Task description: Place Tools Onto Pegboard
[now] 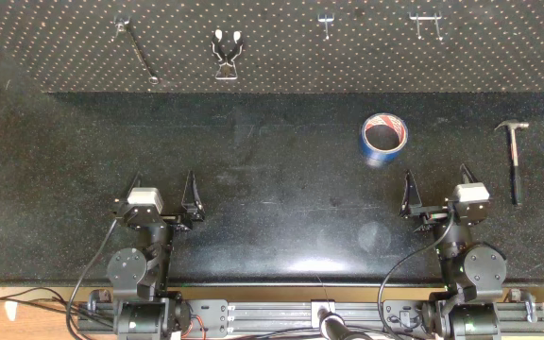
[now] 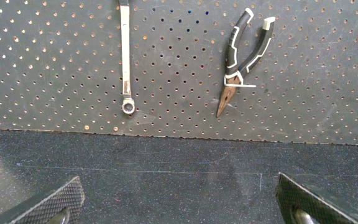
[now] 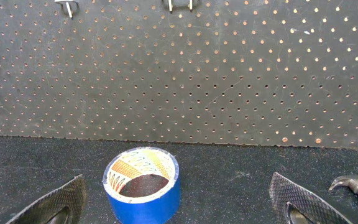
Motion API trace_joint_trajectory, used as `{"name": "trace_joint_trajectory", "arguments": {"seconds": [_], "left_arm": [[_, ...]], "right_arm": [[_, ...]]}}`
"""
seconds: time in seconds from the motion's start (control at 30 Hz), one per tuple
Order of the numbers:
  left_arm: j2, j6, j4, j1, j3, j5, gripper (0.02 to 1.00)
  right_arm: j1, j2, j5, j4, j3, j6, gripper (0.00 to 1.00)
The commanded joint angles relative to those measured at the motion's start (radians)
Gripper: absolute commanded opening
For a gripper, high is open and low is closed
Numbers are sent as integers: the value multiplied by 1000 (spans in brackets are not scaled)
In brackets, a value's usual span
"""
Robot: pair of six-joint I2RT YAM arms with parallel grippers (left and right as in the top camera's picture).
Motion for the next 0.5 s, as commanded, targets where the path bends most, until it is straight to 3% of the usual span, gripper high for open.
{"name": "trace_joint_trajectory", "arguments": {"seconds": [0.03,0.37,0.5], "left_arm": [[-12,5,-9,4,-2,-14,996],[-12,5,-9,4,-2,-14,996],[-12,5,-9,4,-2,-14,996]], "right_arm": [[-4,-6,-3,-3,-4,-14,958],[-4,-5,2,-4,-4,-14,958],[-11,36,47,-2,47,-14,961]]}}
